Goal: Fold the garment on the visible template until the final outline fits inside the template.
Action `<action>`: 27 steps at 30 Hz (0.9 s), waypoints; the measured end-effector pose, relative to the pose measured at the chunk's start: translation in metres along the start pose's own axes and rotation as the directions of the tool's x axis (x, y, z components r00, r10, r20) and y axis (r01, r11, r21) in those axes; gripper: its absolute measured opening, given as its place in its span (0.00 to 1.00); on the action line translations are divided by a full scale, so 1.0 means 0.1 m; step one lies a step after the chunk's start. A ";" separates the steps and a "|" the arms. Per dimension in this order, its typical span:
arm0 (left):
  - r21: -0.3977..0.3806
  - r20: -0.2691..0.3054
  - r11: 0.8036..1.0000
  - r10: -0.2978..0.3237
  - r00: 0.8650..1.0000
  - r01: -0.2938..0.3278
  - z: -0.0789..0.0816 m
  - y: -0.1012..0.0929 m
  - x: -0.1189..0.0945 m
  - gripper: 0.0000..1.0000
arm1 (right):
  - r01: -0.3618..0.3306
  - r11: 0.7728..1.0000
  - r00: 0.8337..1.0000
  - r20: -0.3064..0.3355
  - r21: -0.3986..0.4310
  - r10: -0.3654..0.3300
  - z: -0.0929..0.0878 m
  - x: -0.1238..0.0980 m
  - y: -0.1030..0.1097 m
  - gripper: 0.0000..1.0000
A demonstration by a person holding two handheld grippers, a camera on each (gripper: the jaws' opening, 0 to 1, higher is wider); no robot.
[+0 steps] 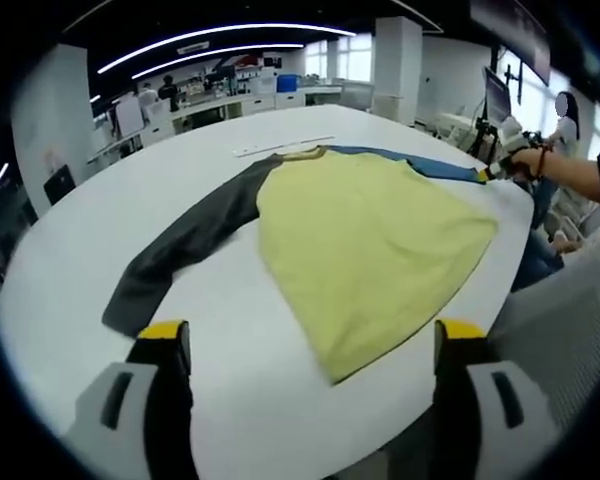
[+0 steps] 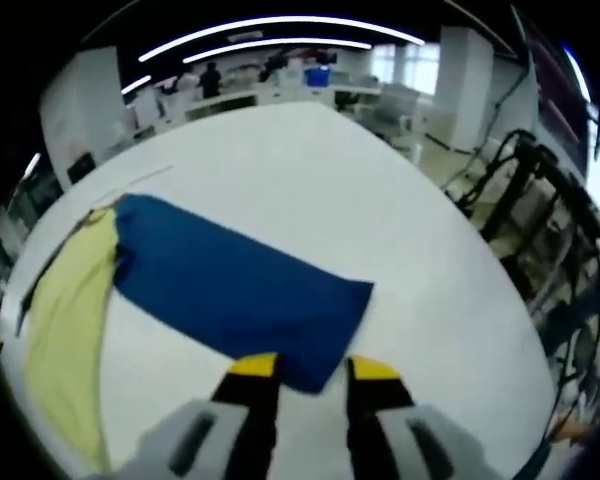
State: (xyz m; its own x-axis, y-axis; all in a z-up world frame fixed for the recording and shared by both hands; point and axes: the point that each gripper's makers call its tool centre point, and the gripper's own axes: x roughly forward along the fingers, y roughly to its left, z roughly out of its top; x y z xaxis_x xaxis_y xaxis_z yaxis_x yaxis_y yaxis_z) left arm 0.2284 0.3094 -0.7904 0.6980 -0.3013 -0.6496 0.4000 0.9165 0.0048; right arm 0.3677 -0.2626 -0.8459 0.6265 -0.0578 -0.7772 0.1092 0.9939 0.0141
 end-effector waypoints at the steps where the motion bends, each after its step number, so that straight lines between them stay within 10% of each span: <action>1: -0.003 0.001 1.000 0.000 1.000 0.000 0.00 0.00 0.00 0.99 | 0.005 1.000 1.000 0.003 0.003 -0.005 0.00 0.00 -0.02 0.17; 10: -0.036 0.043 0.999 -0.020 0.999 0.021 0.09 -0.04 -0.03 0.99 | 0.002 0.998 1.000 0.021 0.058 -0.003 0.02 0.02 -0.02 0.00; 27: -0.037 0.045 0.999 -0.007 0.999 0.009 0.03 0.05 -0.06 0.99 | -0.035 0.989 0.998 0.057 0.144 0.027 0.18 0.02 0.00 0.00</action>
State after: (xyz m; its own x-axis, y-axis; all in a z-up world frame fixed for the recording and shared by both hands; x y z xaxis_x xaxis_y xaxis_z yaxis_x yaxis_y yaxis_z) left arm 0.2287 0.3152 -0.7843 0.7211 -0.3197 -0.6147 0.3840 0.9228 -0.0295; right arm 0.3826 -0.2649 -0.8357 0.6723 -0.0366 -0.7394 0.1972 0.9715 0.1312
